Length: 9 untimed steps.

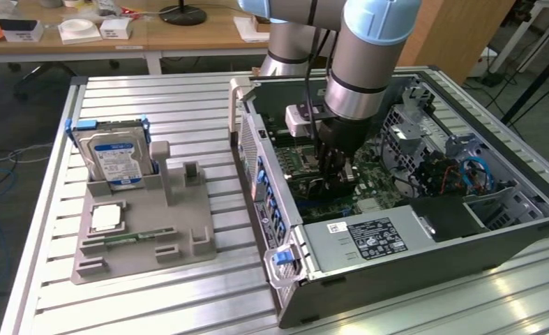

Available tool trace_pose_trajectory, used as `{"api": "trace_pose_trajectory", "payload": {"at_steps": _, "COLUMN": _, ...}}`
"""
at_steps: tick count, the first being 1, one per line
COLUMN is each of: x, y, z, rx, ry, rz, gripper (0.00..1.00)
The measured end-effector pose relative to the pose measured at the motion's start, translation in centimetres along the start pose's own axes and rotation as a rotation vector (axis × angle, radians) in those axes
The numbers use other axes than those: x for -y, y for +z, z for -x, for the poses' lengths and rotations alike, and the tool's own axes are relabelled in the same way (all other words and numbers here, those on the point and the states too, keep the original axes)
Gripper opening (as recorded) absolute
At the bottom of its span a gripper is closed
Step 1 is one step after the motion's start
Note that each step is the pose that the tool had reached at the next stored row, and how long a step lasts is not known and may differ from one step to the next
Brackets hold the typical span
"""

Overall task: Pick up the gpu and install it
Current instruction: 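Insert the gpu into the slot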

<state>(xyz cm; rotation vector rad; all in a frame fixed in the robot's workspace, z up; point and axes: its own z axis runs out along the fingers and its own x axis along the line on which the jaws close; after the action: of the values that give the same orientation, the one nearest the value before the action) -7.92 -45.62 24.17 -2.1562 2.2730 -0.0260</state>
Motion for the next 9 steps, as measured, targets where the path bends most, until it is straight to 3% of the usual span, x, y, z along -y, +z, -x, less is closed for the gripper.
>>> {"api": "trace_pose_trajectory", "payload": {"at_steps": 6, "x": 0.00, "y": 0.00, "z": 0.00, "rx": 0.0000, "ry": 0.000, "rz": 0.0005, "gripper": 0.26}}
{"api": "trace_pose_trajectory", "payload": {"at_steps": 9, "x": 0.06, "y": -0.10, "z": 0.02, "rx": 0.0007, "ry": 0.000, "rz": 0.0071, "gripper": 0.26}}
